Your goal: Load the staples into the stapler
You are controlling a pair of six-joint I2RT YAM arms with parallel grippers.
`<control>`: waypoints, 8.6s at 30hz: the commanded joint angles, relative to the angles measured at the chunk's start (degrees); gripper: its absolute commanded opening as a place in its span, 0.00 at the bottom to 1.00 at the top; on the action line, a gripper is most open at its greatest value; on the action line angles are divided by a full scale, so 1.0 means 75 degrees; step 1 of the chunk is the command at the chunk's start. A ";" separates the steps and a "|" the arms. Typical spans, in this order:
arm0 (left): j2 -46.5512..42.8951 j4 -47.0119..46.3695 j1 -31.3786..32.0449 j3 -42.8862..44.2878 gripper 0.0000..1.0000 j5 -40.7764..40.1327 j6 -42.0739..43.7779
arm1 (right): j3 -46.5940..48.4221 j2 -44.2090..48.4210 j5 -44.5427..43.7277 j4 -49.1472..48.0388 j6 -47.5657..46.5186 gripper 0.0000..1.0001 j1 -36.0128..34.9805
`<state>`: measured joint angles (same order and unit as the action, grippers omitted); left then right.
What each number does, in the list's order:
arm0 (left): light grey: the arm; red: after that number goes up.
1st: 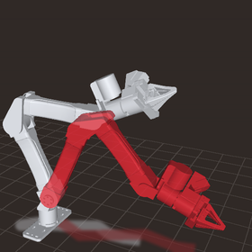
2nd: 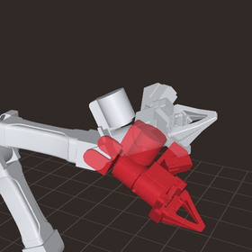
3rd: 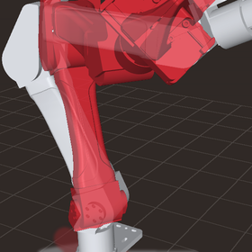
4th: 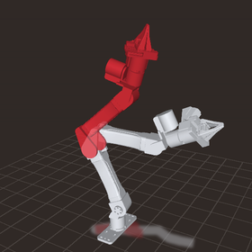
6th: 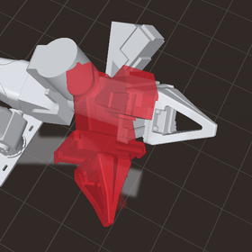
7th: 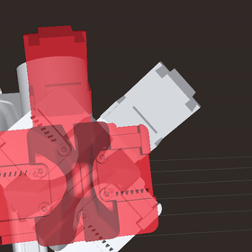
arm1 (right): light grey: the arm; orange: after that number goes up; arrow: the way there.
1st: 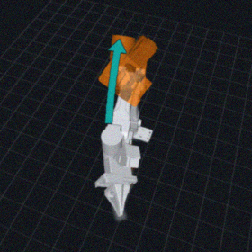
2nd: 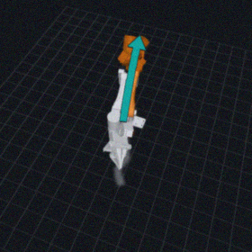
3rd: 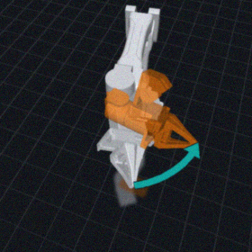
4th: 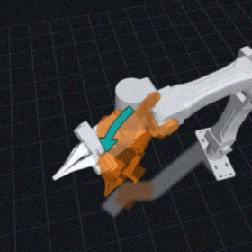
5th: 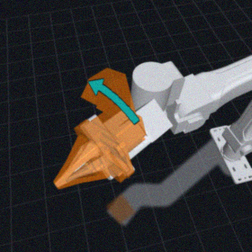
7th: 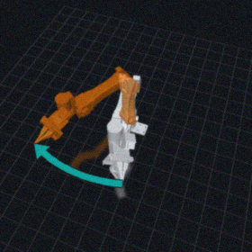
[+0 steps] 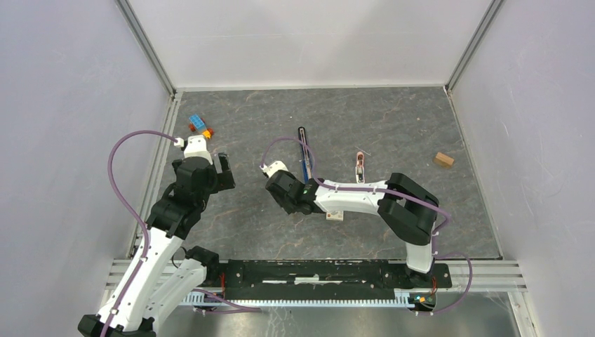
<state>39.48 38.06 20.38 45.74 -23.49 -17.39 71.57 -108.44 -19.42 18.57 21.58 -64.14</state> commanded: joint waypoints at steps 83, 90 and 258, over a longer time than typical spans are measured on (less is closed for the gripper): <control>0.0015 0.0005 0.0042 0.0163 1.00 -0.0039 0.0024 | -0.0881 0.0579 0.0935 -0.1456 -0.0432 0.32 0.0387; 0.0011 0.0004 0.0047 0.0163 1.00 -0.0046 0.0021 | -0.0826 0.0452 0.0869 -0.1418 -0.0496 0.32 0.0384; -0.0610 0.0229 0.0078 -0.0072 1.00 0.1231 -0.0178 | -0.1712 0.1317 -0.0796 -0.1387 0.2005 0.23 0.1494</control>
<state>34.83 41.67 20.78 45.34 -14.68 -17.96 59.00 -98.54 -24.51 9.69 35.79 -52.97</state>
